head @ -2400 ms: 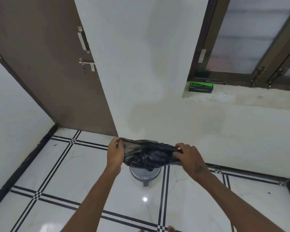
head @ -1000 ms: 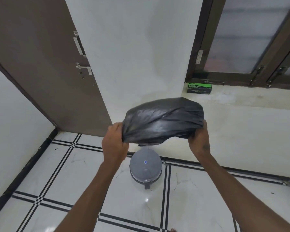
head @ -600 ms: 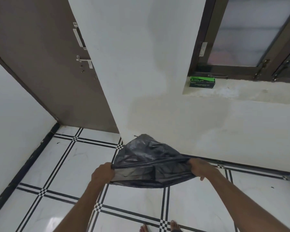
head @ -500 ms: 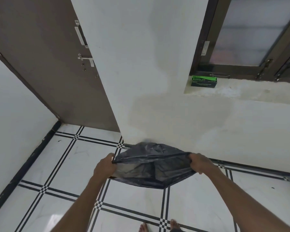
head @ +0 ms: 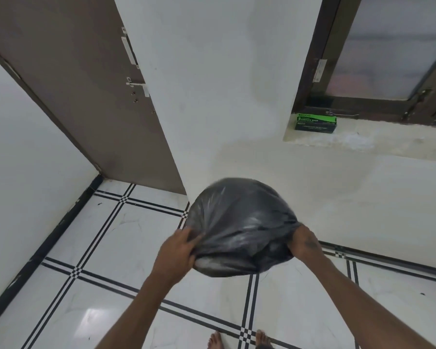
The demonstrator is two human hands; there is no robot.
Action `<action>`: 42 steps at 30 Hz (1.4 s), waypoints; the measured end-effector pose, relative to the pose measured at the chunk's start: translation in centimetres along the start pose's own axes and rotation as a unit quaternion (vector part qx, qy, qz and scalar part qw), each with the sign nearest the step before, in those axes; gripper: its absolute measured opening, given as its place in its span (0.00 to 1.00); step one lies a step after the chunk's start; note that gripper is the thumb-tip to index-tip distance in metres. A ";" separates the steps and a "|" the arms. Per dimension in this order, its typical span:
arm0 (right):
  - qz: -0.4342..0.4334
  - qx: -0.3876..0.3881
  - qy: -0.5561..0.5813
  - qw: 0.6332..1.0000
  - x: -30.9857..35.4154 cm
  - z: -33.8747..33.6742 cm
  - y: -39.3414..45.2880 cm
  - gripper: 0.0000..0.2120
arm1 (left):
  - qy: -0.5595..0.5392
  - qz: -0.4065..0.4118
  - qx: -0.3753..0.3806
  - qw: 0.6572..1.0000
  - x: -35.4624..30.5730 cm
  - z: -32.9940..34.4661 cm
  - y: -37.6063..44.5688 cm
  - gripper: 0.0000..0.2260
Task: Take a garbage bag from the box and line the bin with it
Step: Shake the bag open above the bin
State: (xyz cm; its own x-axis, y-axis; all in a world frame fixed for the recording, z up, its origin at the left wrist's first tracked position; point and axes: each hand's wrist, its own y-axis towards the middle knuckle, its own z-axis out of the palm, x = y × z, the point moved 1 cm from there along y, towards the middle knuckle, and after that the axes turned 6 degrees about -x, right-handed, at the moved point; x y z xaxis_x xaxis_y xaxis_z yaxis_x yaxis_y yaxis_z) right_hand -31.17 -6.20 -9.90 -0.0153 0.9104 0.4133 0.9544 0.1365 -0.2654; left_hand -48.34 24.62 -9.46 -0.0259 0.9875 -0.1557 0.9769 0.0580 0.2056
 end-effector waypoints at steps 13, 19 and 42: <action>-0.058 0.171 -0.050 0.982 2.6 3.2 3.1 0.11 | -0.124 -0.332 0.204 0.912 5.3 0.9 -1.4 0.15; -0.059 0.070 0.020 0.996 7.3 4.7 3.4 0.11 | -0.186 -0.336 0.049 0.922 10.9 -2.1 1.8 0.11; -0.006 0.097 0.158 0.983 11.5 6.3 7.2 0.09 | -0.143 -0.221 0.006 0.965 17.8 -2.1 6.9 0.08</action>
State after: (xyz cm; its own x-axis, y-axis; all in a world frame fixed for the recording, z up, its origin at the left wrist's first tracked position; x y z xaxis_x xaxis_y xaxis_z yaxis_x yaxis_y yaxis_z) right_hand -26.32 7.72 -12.52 0.0961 0.7460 0.6590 0.8797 0.2461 -0.4068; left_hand -42.47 42.88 -8.75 -0.3824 0.7859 -0.4858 0.8861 0.4609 0.0481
